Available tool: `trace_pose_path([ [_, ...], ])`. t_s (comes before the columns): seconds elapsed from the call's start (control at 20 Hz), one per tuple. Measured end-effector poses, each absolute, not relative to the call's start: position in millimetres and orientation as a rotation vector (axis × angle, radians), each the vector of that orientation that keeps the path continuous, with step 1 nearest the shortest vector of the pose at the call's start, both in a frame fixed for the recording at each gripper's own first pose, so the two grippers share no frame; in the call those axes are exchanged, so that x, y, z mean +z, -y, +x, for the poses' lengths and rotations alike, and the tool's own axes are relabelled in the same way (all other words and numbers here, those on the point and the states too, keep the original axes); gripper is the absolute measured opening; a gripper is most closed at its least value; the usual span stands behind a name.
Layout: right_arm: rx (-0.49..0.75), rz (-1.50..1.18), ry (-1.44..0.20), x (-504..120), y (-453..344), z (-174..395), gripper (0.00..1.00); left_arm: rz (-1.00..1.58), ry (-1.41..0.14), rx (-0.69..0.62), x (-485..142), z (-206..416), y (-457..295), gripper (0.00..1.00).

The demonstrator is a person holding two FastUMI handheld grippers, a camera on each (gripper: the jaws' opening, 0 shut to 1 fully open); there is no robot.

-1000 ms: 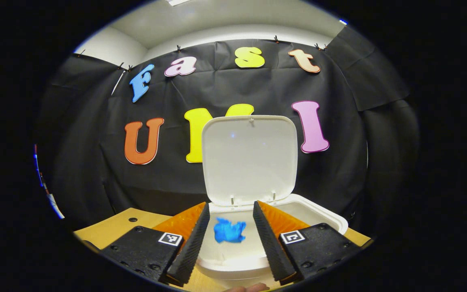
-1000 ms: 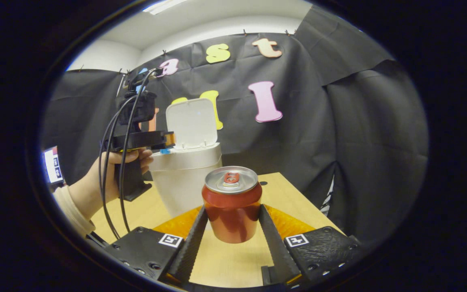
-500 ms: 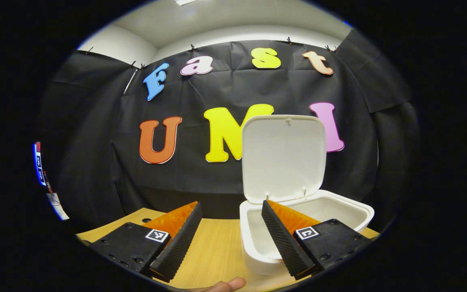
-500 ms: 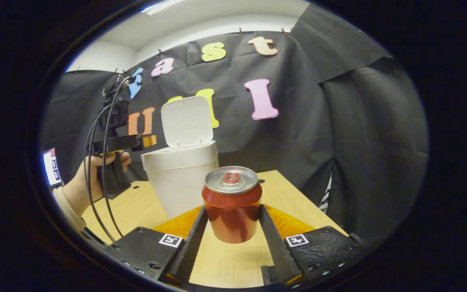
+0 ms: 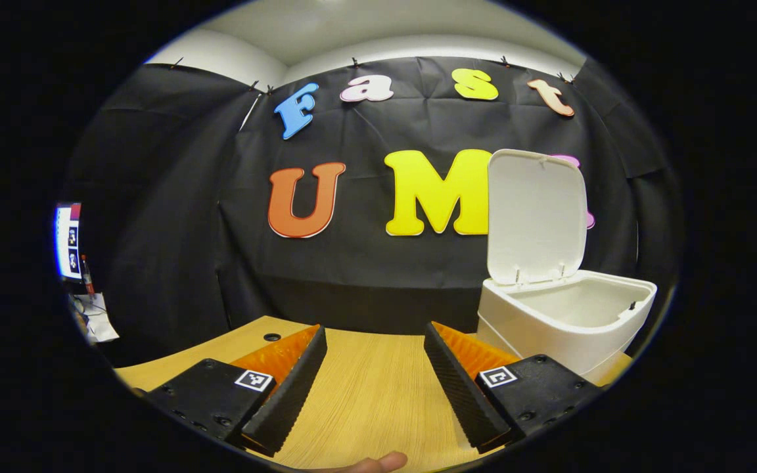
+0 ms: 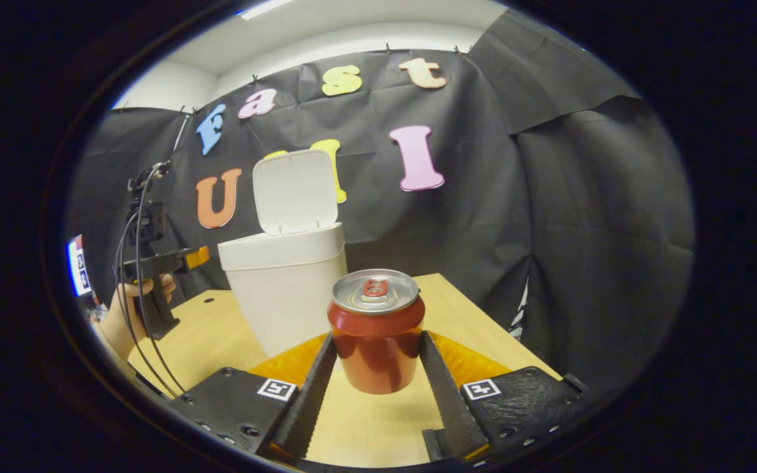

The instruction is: Press the lid of the desktop garbage bin to open it, pick up the crumpled paper on the desktop and throw it into the bin, then pick up the pop can on the desktop and drop it into the bin, and finally close the garbage bin lid.

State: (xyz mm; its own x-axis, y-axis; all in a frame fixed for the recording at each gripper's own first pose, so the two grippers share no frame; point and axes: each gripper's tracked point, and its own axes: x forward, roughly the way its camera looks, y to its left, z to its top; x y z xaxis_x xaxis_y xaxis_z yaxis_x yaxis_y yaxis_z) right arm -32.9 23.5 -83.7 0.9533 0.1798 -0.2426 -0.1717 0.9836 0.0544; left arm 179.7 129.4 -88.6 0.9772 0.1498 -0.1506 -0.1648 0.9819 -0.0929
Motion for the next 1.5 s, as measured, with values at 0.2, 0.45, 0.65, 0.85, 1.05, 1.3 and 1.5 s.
trace_pose_path([
  [0.2,0.179,0.005,-0.212,-72,-30,-41,0.76,-0.160,-0.157,0.241,-107,151,-152,0.98],
  [0.45,0.182,0.004,-0.176,-59,-44,-45,0.76,-0.169,-0.201,0.200,-120,118,-151,0.96],
  [0.65,0.180,-0.041,-0.157,-40,-62,-46,0.76,-0.145,-0.177,0.153,-114,98,-134,0.96],
  [0.85,0.258,-0.074,-0.125,-2,-98,-55,0.77,-0.087,-0.160,0.084,-108,84,-120,0.95],
  [1.05,0.313,-0.063,-0.124,40,-130,-51,0.77,-0.107,-0.189,0.033,-118,65,-111,0.95],
  [1.3,0.317,-0.006,-0.105,91,-158,-12,0.77,-0.140,-0.196,-0.039,-121,51,-93,0.96],
  [1.5,0.322,0.032,-0.100,118,-184,31,0.76,-0.123,-0.172,-0.033,-117,44,-97,0.96],
])
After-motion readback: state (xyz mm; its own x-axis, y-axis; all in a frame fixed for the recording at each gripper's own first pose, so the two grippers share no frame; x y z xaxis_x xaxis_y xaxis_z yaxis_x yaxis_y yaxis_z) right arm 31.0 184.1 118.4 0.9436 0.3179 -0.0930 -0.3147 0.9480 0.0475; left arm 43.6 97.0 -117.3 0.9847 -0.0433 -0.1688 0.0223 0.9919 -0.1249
